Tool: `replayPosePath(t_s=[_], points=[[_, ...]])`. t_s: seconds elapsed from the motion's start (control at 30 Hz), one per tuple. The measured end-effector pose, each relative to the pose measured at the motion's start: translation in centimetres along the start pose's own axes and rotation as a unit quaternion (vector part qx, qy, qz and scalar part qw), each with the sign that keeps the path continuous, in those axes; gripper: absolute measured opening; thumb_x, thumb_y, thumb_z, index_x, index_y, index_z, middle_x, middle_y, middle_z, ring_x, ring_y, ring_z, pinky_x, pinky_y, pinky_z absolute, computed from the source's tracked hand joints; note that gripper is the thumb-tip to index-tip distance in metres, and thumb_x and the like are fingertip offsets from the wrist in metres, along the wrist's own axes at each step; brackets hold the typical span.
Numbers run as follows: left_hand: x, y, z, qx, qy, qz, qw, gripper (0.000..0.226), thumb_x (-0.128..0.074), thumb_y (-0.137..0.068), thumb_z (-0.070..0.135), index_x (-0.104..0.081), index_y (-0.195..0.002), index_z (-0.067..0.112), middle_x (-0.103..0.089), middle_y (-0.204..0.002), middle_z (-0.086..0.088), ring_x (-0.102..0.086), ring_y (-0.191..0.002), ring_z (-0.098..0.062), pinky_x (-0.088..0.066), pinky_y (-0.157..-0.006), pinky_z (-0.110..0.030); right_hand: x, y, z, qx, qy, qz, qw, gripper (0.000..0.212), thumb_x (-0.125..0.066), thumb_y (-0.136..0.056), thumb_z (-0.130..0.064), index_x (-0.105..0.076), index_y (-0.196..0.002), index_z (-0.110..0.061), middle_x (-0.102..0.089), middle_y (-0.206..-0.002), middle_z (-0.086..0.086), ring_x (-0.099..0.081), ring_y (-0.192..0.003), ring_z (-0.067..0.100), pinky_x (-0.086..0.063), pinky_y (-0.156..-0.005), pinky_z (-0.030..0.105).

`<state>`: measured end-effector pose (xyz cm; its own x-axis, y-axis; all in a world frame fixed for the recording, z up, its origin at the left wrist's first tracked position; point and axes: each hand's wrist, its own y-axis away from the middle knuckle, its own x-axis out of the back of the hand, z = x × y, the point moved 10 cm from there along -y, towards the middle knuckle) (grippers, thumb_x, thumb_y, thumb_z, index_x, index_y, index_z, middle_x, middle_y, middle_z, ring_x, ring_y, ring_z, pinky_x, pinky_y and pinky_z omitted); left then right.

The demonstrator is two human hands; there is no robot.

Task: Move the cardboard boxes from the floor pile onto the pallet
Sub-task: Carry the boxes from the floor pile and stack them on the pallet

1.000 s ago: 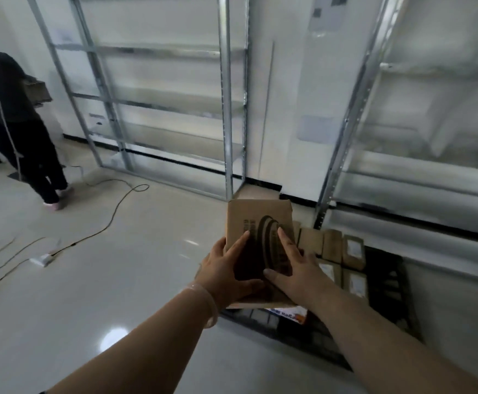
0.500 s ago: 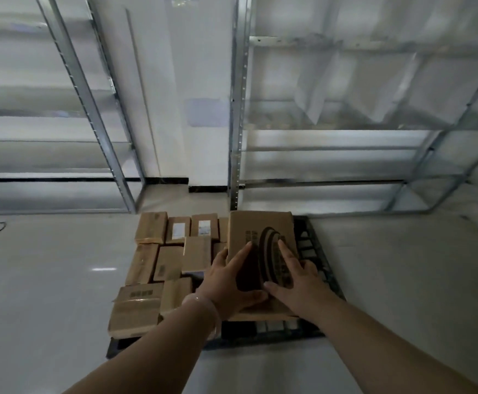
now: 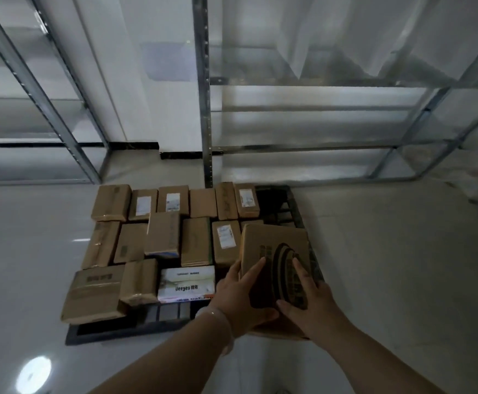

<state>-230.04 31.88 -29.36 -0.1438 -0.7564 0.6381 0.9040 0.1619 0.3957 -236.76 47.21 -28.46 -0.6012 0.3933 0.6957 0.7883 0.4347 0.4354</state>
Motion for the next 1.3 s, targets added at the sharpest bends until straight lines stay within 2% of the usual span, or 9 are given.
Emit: replayPosePath(t_s=[0.23,0.33,0.43,0.53,0.63,0.9,1.03,1.2,1.3], points=[[-7.8,-4.9,-2.2,0.077,0.068,0.011,0.995,0.104,-0.077,-0.072,0.053,0.013,-0.114,0.084,0.008,-0.16,0.013,-0.012,-0.145,-0.026,-0.022,-0.12,-0.047,-2.2,-6.2,7.6,-0.006,0.016,-0.09,0.996,0.094,-0.063,-0.086,-0.06,0.021,-0.123,-0.077,-0.024,-0.134,-0.002,-0.043,-0.113,0.012,-0.042,-0.097,0.027],[-11.0,-7.5,-5.6,0.103,0.091,0.014,0.99,0.102,-0.077,-0.073,0.051,0.008,-0.123,0.078,0.009,-0.158,0.018,-0.014,-0.143,-0.02,-0.02,-0.119,-0.039,-5.8,-9.6,10.5,-0.016,0.024,-0.125,0.992,0.095,-0.062,-0.085,-0.062,0.025,-0.117,-0.081,-0.02,-0.138,-0.003,-0.041,-0.127,0.016,-0.04,-0.106,0.031],[-14.2,-10.5,-10.8,0.144,0.11,0.014,0.983,0.104,-0.078,-0.074,0.046,0.004,-0.135,0.071,0.01,-0.153,0.027,-0.014,-0.142,-0.018,-0.021,-0.12,-0.041,-10.9,-14.0,13.1,-0.022,0.023,-0.146,0.989,0.094,-0.062,-0.086,-0.061,0.025,-0.115,-0.083,-0.019,-0.14,-0.005,-0.039,-0.126,0.015,-0.04,-0.101,0.027],[-16.7,-14.1,-17.1,0.168,0.137,0.041,0.975,0.105,-0.081,-0.073,0.037,-0.006,-0.144,0.059,0.007,-0.157,0.017,-0.017,-0.145,-0.019,-0.029,-0.118,-0.041,-17.0,-19.1,15.5,-0.022,0.009,-0.146,0.989,0.094,-0.062,-0.088,-0.056,0.024,-0.12,-0.08,-0.021,-0.14,-0.008,-0.037,-0.115,0.008,-0.037,-0.09,0.021],[-19.9,-18.1,-23.2,0.169,0.135,0.051,0.975,0.105,-0.082,-0.074,0.034,-0.01,-0.149,0.048,0.007,-0.159,0.01,-0.019,-0.146,-0.018,-0.034,-0.115,-0.036,-23.2,-24.0,18.5,-0.028,-0.004,-0.149,0.989,0.095,-0.063,-0.09,-0.049,0.016,-0.139,-0.068,-0.023,-0.147,-0.008,-0.039,-0.123,0.008,-0.033,-0.094,0.02],[-27.8,-26.2,-37.1,0.183,0.13,0.07,0.972,0.103,-0.077,-0.07,0.041,-0.013,-0.149,0.051,0.007,-0.139,0.036,-0.023,-0.141,-0.021,-0.034,-0.115,-0.041,-36.4,-33.4,24.6,-0.017,-0.023,-0.151,0.988,0.096,-0.066,-0.091,-0.034,0.008,-0.148,-0.058,-0.021,-0.157,-0.009,-0.033,-0.14,0.014,-0.034,-0.108,0.03],[-30.1,-28.1,-40.7,0.185,0.108,0.092,0.972,0.097,-0.078,-0.074,0.039,-0.018,-0.15,0.045,0.004,-0.141,0.028,-0.031,-0.137,-0.022,-0.038,-0.113,-0.039,-40.0,-35.7,26.0,-0.01,-0.014,-0.142,0.99,0.097,-0.065,-0.093,-0.029,0.009,-0.147,-0.058,-0.019,-0.157,-0.008,-0.032,-0.141,0.017,-0.035,-0.111,0.037],[-30.6,-28.6,-41.6,0.146,0.096,0.118,0.978,0.093,-0.072,-0.081,0.041,-0.012,-0.153,0.042,0.007,-0.155,0.019,-0.018,-0.146,-0.021,-0.031,-0.117,-0.044,-40.6,-36.7,26.7,0.021,-0.05,-0.124,0.991,0.094,-0.065,-0.092,-0.036,0.007,-0.146,-0.062,-0.018,-0.156,-0.014,-0.03,-0.14,0.012,-0.033,-0.109,0.034],[-30.2,-27.9,-40.9,0.146,0.047,0.12,0.981,0.092,-0.064,-0.083,0.051,-0.005,-0.153,0.044,0.015,-0.158,0.018,-0.006,-0.148,-0.021,-0.015,-0.121,-0.043,-39.9,-35.9,27.1,0.024,-0.047,-0.109,0.993,0.089,-0.062,-0.093,-0.041,0.005,-0.148,-0.058,-0.007,-0.161,-0.016,-0.021,-0.146,0.014,-0.03,-0.113,0.037]])
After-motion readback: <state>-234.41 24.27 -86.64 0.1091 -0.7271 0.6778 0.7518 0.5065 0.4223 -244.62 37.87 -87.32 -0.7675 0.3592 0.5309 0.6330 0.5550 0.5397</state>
